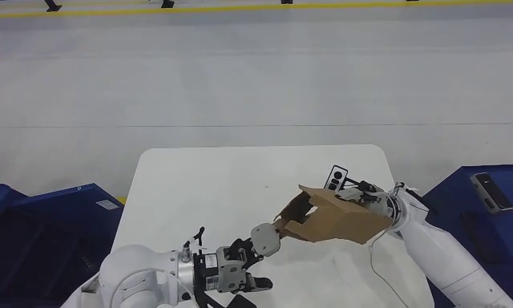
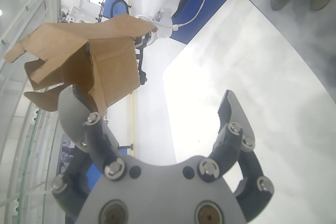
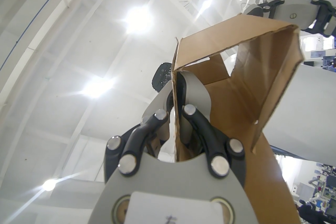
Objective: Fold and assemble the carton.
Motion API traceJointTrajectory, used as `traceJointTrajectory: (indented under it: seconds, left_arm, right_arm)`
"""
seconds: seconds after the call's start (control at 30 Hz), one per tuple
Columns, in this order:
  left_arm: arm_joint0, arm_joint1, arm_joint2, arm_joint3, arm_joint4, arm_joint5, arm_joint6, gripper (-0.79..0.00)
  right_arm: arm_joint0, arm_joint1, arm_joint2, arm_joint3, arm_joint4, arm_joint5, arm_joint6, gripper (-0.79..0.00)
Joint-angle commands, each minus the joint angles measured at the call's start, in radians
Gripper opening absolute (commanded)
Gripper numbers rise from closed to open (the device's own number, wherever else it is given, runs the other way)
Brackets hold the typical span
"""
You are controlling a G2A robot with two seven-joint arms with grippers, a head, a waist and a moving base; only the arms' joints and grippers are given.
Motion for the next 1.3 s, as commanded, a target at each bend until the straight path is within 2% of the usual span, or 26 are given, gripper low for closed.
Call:
traceJointTrajectory:
  seconds: [0.0,0.57,0.87,1.27]
  left_arm:
    - [0.003,0.001,0.007,0.000,0.002,-0.006,-0.007,0.000]
    - [-0.028,0.000,0.064,0.023,-0.002,-0.018,-0.023,0.000]
    - [-0.027,0.003,0.071,0.025,-0.014,-0.020,-0.038,0.000]
    - [-0.005,0.009,0.008,0.003,-0.096,-0.005,-0.054,0.000]
  right_arm:
    - [0.000,-0.002,0.001,0.003,-0.002,-0.002,0.002,-0.785]
    - [-0.020,-0.026,0.023,-0.003,-0.084,-0.088,-0.062,-0.785]
    - [-0.039,-0.034,0.055,-0.010,-0.080,-0.093,-0.051,-0.785]
    - [-0.047,-0.041,0.114,-0.001,-0.117,-0.128,-0.105,-0.785]
